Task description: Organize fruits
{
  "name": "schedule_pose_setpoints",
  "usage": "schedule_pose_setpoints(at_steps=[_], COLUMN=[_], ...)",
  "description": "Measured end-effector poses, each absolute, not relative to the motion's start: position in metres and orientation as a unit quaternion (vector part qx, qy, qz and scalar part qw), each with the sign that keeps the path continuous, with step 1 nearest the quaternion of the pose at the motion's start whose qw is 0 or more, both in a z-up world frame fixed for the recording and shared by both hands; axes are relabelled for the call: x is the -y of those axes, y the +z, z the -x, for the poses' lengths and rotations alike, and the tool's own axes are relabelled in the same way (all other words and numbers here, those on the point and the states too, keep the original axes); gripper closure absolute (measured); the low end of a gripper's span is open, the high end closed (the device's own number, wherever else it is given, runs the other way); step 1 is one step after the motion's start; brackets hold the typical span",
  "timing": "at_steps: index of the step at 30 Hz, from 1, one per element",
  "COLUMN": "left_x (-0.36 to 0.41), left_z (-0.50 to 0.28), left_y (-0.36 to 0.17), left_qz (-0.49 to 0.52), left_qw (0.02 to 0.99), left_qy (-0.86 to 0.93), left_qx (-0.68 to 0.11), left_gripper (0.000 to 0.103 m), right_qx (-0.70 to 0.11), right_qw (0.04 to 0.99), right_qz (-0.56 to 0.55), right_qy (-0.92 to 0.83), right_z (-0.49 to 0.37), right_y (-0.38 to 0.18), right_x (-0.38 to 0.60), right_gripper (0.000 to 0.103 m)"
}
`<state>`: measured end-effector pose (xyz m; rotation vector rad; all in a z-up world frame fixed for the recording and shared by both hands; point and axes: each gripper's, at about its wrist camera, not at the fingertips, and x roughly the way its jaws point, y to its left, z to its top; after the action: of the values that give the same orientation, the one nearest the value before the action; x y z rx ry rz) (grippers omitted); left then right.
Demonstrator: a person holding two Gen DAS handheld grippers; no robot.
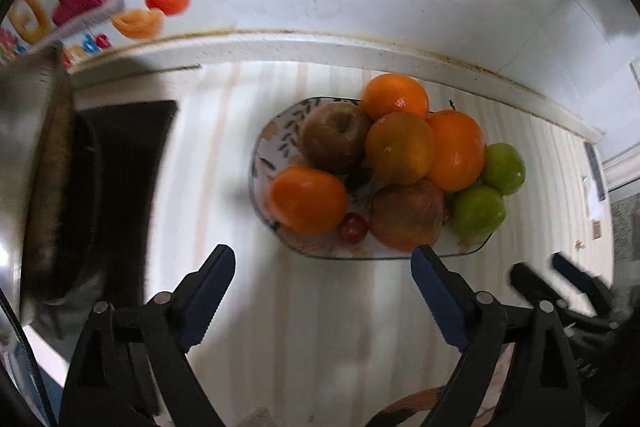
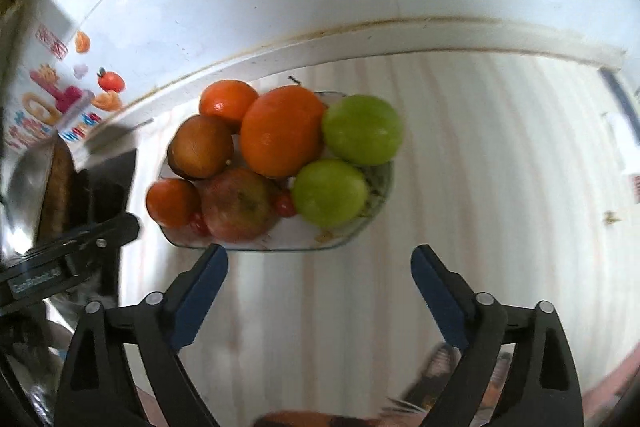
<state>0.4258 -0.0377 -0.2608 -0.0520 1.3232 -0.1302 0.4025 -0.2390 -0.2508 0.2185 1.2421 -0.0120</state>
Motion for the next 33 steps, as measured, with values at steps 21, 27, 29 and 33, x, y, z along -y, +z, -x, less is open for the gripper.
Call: schedule_pose_setpoints(at_steps=[21,27,29,33], left_x=[0.026,0.013,0.01,0.007], left_z=[-0.302,-0.248,-0.227,-0.188], left_y=[-0.143,-0.104,-0.089,-0.063], left_qz=[0.022,0.015,0.009,0.003], left_qw=[0.855,0.875,0.883,0.895], left_qy=[-0.031,-0.042,-0.046,-0.058], left_qx=[-0.518,-0.482,-0.467,-0.443], left_gripper=[0.012,0.012,0.012,0.012], right_qx=[-0.506,-0.474,-0.462,-0.445], right_qw=[0.861,0.879,0.886,0.894], right_qz=[-0.052,-0.05,-0.047,-0.043], right_qy=[-0.005,-0.014,-0.019,-0.028], right_z=[-0.298,-0.236,-0.211,-0.163], right_y=[-0.115,-0.068,-0.054,-0.028], right_x=[0.219,0.207,0.204,0.195], right_gripper=[0.004,0.004,0.004,0.004])
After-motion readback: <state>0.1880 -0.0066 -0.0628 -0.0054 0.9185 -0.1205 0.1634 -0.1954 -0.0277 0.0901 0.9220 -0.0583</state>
